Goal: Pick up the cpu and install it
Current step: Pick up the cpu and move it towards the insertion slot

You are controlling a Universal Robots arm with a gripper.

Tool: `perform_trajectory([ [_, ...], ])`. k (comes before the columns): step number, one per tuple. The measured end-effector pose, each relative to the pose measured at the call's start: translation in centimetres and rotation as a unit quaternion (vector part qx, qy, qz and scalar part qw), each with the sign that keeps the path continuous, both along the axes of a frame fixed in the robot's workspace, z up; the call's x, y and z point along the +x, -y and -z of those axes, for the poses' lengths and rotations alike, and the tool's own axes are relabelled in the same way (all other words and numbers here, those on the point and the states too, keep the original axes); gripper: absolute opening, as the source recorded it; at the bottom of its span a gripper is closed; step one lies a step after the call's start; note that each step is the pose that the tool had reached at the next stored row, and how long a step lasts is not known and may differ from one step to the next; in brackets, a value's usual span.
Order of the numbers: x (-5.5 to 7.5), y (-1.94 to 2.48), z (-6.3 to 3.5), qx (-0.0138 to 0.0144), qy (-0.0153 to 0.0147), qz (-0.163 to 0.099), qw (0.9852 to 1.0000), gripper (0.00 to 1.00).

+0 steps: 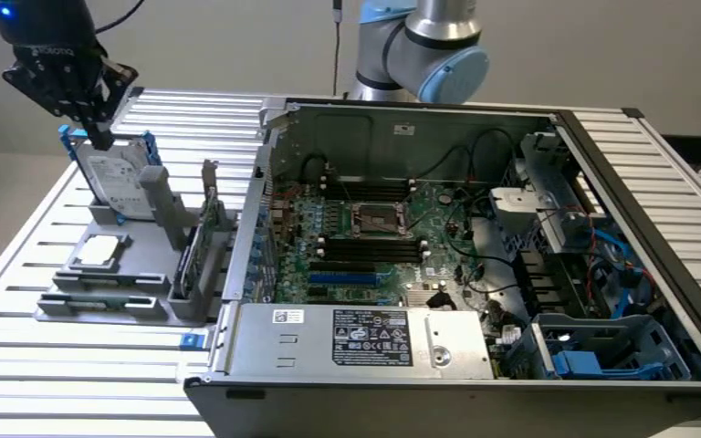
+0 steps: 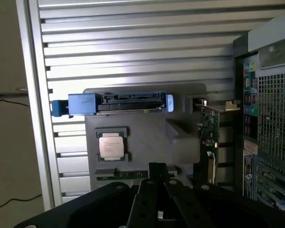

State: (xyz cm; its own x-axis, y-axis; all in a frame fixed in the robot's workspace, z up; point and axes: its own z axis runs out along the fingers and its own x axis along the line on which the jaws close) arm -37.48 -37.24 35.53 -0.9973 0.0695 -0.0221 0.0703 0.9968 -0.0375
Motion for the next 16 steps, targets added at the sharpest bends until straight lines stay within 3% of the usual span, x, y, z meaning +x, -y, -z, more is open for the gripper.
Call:
perform_trajectory([
  [9,-4.0,0.0,1.49,-0.0006,0.0002,0.0,1.0,0.11],
  [16,-4.1,0.0,1.51,-0.0006,0.0001,0.0,1.0,0.12],
])
